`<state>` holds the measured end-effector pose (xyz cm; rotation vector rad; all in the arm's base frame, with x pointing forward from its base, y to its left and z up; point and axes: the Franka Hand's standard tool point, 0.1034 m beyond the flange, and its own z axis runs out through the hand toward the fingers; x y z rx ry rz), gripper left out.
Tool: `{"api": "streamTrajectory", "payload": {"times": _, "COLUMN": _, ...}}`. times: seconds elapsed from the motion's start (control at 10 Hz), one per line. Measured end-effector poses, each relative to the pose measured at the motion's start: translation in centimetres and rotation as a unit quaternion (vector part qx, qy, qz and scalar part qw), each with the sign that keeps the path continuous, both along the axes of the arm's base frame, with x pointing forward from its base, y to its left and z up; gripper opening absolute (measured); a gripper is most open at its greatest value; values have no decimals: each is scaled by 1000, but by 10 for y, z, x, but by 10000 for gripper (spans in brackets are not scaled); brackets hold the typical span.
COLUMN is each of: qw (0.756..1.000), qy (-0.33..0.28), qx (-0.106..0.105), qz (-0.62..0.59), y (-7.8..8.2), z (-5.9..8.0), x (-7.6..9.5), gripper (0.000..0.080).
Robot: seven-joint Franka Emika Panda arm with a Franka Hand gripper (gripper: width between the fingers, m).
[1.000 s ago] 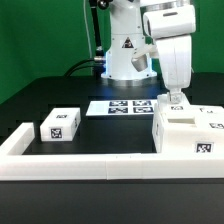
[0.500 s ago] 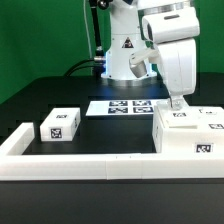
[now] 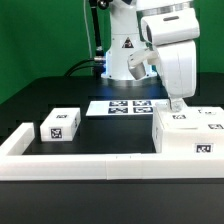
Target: Assemble cabinet
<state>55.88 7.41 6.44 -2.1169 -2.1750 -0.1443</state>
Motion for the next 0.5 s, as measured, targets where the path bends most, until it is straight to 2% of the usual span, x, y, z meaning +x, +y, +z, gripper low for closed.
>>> {"api": "streamTrajectory", "payload": {"times": 0.3, "qw": 1000, "qy": -4, "qx": 11, "qz": -7, "y": 1, "z": -6, "x": 23, "gripper": 62}}
{"api": "streamTrajectory", "payload": {"times": 0.5, "qw": 1000, "qy": -4, "qx": 12, "qz": -8, "y": 1, "z": -6, "x": 26, "gripper": 62}}
